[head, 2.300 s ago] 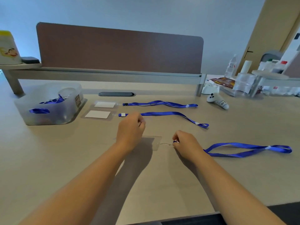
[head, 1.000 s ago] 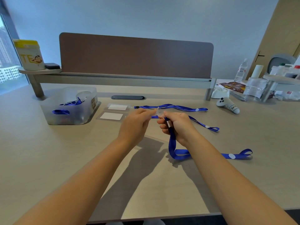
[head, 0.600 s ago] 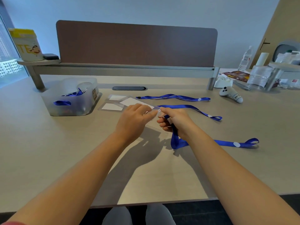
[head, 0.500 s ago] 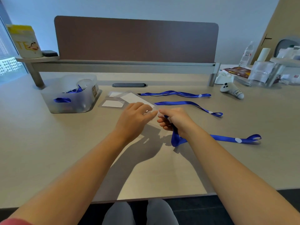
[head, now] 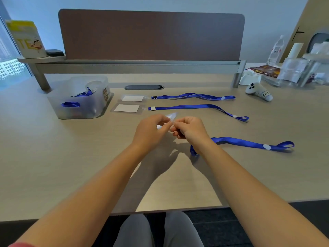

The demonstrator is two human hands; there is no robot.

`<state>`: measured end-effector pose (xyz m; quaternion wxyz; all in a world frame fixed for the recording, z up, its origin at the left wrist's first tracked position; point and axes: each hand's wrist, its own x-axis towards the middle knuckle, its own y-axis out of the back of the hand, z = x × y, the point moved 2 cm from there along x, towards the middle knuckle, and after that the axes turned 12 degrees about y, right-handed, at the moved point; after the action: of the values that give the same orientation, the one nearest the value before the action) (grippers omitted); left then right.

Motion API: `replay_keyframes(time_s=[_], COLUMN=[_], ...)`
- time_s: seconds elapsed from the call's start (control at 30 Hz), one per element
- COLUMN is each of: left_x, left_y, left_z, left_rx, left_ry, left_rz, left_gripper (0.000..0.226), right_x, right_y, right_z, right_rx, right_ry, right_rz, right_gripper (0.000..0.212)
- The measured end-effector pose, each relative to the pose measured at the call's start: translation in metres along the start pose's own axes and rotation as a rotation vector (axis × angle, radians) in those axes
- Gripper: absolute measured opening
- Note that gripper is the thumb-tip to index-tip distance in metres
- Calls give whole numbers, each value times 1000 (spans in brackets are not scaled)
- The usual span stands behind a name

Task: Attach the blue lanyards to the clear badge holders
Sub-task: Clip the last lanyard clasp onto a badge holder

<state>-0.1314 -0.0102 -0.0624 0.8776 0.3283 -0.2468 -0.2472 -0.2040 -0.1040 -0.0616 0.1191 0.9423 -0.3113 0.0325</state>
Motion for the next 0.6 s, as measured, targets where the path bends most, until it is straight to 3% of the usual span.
replay_keyframes(time_s=[0.1,0.23,0.47,0.6], left_x=[4,7,8,6], left_y=[4,6,10,7], left_z=[3,1,4,-1], left_rx=[-80,0,332,391], left_ry=[118,166,120,59], left_rz=[-30,-86,-148,-131], left_gripper=[24,20,23,23], right_x=[-1,-5,-12,-14], right_y=[-5,-11,-16,-15], right_z=[3,9,16,16], right_rx=[-84,-175,-361,-471], right_ry=[74,128,221,266], right_rz=[-3,-22,-26,-41], right_gripper=[19,20,18,19])
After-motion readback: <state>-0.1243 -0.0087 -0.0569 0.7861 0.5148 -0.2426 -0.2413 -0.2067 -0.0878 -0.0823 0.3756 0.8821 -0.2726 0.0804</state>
